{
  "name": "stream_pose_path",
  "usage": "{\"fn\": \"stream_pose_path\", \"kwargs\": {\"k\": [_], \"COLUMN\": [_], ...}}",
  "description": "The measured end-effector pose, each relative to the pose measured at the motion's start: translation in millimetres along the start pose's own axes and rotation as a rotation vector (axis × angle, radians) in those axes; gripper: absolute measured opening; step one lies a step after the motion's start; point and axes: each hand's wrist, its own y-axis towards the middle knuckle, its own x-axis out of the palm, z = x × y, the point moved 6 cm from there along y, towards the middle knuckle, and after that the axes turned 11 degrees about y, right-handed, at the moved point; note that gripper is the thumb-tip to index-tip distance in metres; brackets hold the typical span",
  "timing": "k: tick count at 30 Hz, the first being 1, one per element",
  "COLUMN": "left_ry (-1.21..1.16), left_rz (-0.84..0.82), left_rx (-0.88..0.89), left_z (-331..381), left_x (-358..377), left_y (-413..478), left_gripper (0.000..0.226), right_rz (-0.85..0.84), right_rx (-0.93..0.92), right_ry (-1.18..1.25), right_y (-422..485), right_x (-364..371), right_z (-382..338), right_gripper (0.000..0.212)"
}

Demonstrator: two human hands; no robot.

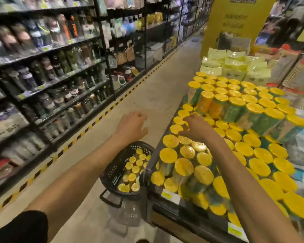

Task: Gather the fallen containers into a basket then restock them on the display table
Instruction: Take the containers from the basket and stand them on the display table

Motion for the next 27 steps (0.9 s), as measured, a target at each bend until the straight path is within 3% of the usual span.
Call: {"fn": "stream_pose_path", "kwargs": {"k": [9,18,27], "left_ry": [0.02,0.012,0.018], "left_rz": [-0.124,-0.13,-0.244], "left_rx": [-0.076,0.03,0.25], "left_z": [-127.0,-232.0,-275.9], "left_x": [28.9,58.9,129.3], "left_y": [-50.6,-55.4,-27.8], "left_gripper": [0.05,0.049,0.048], "right_rz": [-0.074,-0.093,-0.068], "right_rx": [-0.024,0.145,0.284], "right_ry": [0.004,0.031,0.075], "right_y": [34.9,60.1,87.4], "right_x": [42.7,98.5,145.8], "right_z": [-105.4,-187.4,-221.8], "right_gripper": [0.07,0.066,0.059]}}
